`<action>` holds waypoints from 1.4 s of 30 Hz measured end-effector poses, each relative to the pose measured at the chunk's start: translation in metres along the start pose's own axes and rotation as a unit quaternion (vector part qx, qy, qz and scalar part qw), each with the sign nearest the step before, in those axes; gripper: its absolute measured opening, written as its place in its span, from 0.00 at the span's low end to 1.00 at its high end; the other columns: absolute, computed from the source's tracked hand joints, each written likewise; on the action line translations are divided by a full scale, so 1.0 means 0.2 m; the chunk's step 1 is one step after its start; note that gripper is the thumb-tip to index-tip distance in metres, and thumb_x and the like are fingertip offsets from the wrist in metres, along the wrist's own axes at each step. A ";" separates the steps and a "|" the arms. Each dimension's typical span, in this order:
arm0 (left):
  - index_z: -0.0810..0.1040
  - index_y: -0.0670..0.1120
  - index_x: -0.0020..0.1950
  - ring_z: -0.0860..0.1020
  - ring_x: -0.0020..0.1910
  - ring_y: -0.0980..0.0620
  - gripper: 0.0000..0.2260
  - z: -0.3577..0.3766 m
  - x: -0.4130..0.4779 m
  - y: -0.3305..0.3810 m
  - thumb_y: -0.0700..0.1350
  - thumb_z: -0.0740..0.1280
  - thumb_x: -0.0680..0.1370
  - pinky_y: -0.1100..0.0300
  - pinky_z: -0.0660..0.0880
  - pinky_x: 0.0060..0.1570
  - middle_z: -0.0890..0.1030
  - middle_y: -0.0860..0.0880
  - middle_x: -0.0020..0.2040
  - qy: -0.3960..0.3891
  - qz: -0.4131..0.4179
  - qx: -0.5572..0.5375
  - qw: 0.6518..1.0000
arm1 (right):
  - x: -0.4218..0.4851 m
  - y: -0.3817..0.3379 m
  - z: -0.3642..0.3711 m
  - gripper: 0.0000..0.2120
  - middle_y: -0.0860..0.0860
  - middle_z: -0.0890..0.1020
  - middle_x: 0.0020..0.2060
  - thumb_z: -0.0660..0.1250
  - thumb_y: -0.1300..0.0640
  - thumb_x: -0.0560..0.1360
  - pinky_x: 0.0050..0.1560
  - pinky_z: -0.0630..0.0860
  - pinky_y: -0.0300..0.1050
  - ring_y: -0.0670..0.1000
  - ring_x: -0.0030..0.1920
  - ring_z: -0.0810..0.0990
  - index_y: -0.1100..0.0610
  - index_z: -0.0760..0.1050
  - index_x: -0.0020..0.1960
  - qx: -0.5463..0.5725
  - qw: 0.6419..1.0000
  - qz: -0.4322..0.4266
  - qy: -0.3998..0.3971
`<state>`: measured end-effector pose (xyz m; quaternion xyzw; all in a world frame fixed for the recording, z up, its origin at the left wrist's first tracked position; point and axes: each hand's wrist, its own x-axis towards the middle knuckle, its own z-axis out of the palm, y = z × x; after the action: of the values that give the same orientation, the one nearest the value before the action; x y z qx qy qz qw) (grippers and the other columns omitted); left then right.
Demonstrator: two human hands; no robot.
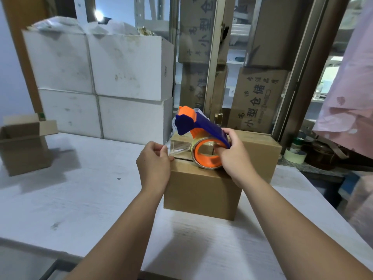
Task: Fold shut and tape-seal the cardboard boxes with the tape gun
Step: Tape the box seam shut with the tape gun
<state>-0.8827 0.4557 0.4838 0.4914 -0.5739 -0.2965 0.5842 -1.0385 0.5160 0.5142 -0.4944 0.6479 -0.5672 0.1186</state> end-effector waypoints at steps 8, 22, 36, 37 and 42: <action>0.76 0.44 0.45 0.80 0.39 0.57 0.05 0.01 0.02 -0.02 0.42 0.62 0.79 0.70 0.66 0.33 0.76 0.56 0.38 0.030 -0.026 -0.012 0.999 | 0.03 -0.02 0.02 0.25 0.48 0.76 0.53 0.58 0.66 0.76 0.49 0.77 0.50 0.52 0.49 0.76 0.44 0.65 0.68 -0.101 0.994 -0.004 -0.043; 0.79 0.48 0.37 0.77 0.42 0.50 0.07 0.01 0.05 -0.08 0.43 0.67 0.75 0.60 0.69 0.42 0.80 0.53 0.39 -0.016 -0.166 -0.075 0.983 | 0.02 -0.01 -0.02 0.25 0.40 0.75 0.48 0.63 0.62 0.76 0.50 0.75 0.43 0.45 0.48 0.75 0.42 0.66 0.69 -0.085 0.995 -0.012 -0.049; 0.74 0.40 0.35 0.66 0.33 0.47 0.06 0.01 0.05 -0.06 0.37 0.67 0.72 0.59 0.64 0.33 0.73 0.44 0.36 -0.034 -0.242 -0.159 0.956 | 0.00 0.00 -0.02 0.20 0.40 0.74 0.53 0.65 0.54 0.78 0.56 0.70 0.41 0.45 0.55 0.74 0.43 0.66 0.68 -0.037 0.996 -0.045 -0.060; 0.73 0.40 0.35 0.63 0.32 0.48 0.06 0.01 0.05 -0.06 0.37 0.67 0.72 0.59 0.61 0.32 0.70 0.43 0.37 -0.033 -0.249 -0.159 0.955 | 0.00 0.00 -0.02 0.20 0.40 0.74 0.53 0.64 0.54 0.78 0.56 0.69 0.40 0.44 0.55 0.73 0.43 0.66 0.68 -0.042 0.996 -0.052 -0.060; 0.77 0.40 0.42 0.65 0.31 0.51 0.06 0.00 0.07 0.00 0.43 0.67 0.74 0.60 0.67 0.37 0.75 0.48 0.39 -0.045 -0.287 -0.189 0.938 | -0.01 0.00 -0.02 0.21 0.41 0.72 0.55 0.62 0.58 0.79 0.55 0.66 0.39 0.43 0.55 0.69 0.46 0.64 0.70 -0.057 0.993 -0.071 -0.071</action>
<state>-0.8797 0.4439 0.4899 0.5016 -0.3675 -0.5768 0.5297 -1.0409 0.5200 0.5152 -0.5842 0.6325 -0.4997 0.0949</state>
